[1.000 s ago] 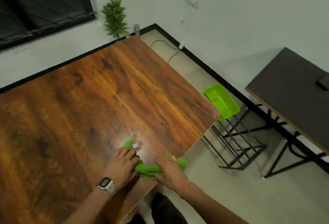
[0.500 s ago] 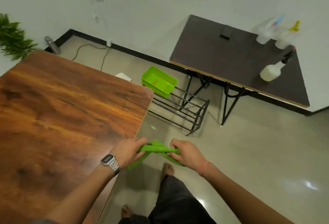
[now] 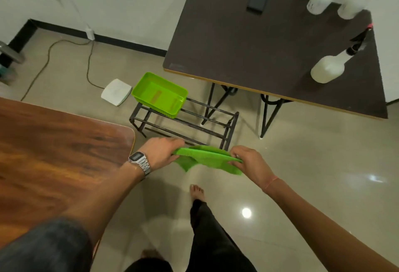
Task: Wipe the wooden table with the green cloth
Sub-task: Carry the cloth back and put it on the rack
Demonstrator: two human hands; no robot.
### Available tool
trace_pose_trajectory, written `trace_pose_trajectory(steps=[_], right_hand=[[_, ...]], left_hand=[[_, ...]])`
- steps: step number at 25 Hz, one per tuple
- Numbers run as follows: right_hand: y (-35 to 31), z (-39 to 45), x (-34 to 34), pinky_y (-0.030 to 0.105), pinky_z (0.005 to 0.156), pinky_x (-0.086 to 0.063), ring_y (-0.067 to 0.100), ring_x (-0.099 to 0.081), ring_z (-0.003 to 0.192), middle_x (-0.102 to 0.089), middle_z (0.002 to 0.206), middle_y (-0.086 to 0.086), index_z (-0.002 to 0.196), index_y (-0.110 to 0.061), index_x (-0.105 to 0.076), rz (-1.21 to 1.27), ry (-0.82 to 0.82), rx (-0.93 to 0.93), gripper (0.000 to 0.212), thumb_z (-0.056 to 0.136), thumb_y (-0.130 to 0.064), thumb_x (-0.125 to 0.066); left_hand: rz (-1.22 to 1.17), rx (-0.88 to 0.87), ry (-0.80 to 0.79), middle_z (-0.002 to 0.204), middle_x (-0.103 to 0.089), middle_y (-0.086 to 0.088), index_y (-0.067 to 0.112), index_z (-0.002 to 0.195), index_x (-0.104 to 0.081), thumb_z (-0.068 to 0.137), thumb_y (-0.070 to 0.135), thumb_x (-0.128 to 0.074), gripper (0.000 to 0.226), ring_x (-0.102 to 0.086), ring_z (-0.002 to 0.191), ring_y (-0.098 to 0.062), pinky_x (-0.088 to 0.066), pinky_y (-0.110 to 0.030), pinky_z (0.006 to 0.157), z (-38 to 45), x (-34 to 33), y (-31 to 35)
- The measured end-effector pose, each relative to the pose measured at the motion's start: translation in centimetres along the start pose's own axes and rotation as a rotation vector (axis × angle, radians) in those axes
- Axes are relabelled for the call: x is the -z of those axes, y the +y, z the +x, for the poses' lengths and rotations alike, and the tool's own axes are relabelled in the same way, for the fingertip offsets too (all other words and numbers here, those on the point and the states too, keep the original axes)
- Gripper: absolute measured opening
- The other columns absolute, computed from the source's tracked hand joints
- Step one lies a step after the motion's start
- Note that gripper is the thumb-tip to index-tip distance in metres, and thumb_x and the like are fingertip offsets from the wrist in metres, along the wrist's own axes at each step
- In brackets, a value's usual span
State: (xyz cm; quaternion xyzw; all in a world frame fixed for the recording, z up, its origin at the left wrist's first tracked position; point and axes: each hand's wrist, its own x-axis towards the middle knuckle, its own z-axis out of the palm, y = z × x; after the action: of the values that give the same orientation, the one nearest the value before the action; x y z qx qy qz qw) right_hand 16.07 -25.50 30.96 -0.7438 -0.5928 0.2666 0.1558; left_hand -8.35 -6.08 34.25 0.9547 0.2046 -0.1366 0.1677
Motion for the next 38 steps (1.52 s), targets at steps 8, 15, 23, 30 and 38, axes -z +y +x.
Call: trace_pose_trajectory(steps=[8, 15, 23, 30, 38], right_hand=[[7.0, 8.4, -2.7, 0.030, 0.058, -0.037, 0.027, -0.059, 0.068, -0.066, 0.076, 0.003, 0.093, -0.016, -0.057, -0.043, -0.042, -0.141, 0.018, 0.083, -0.009, -0.070], [10.0, 14.9, -4.6, 0.036, 0.072, -0.052, 0.028, -0.065, 0.077, -0.067, 0.082, 0.006, 0.090, -0.015, -0.057, 0.066, -0.044, -0.216, 0.015, 0.086, -0.010, -0.070], [11.6, 16.5, -7.7, 0.034, 0.077, -0.054, 0.023, -0.065, 0.081, -0.068, 0.087, 0.005, 0.085, -0.019, -0.056, 0.139, -0.079, -0.293, 0.018, 0.086, -0.010, -0.072], [12.8, 14.2, -13.6, 0.034, 0.073, -0.050, 0.032, -0.064, 0.080, -0.069, 0.090, 0.010, 0.092, -0.011, -0.061, 0.149, -0.200, -0.332, 0.013, 0.085, -0.010, -0.071], [13.6, 14.2, -17.6, 0.039, 0.076, -0.055, 0.034, -0.065, 0.085, -0.070, 0.097, 0.015, 0.099, -0.011, -0.060, 0.034, -0.281, -0.300, 0.012, 0.090, -0.011, -0.067]], left_hand=[[-0.053, 0.085, -0.111, 0.107, -0.058, -0.012, 0.010, 0.106, -0.050, 0.084, 0.015, -0.051, 0.023, -0.059, 0.091, -0.034, -0.047, -0.039, 0.069, 10.0, -3.5, -5.7], [-0.065, 0.183, 0.017, 0.107, -0.055, -0.020, 0.006, 0.106, -0.056, 0.084, 0.006, -0.054, 0.022, -0.055, 0.096, -0.037, -0.044, -0.043, 0.072, 17.0, -5.3, -10.3], [-0.112, 0.184, 0.000, 0.107, -0.056, -0.017, 0.006, 0.102, -0.058, 0.086, 0.007, -0.060, 0.017, -0.055, 0.096, -0.037, -0.040, -0.039, 0.070, 18.5, -10.0, -12.2], [-0.062, 0.224, -0.140, 0.112, -0.055, -0.013, 0.012, 0.110, -0.058, 0.091, 0.009, -0.051, 0.021, -0.054, 0.100, -0.035, -0.048, -0.045, 0.080, 17.6, -16.0, -12.4], [-0.006, 0.290, -0.238, 0.117, -0.052, -0.011, 0.016, 0.110, -0.060, 0.091, 0.006, -0.045, 0.026, -0.050, 0.110, -0.033, -0.041, -0.041, 0.089, 17.5, -18.9, -12.1]])
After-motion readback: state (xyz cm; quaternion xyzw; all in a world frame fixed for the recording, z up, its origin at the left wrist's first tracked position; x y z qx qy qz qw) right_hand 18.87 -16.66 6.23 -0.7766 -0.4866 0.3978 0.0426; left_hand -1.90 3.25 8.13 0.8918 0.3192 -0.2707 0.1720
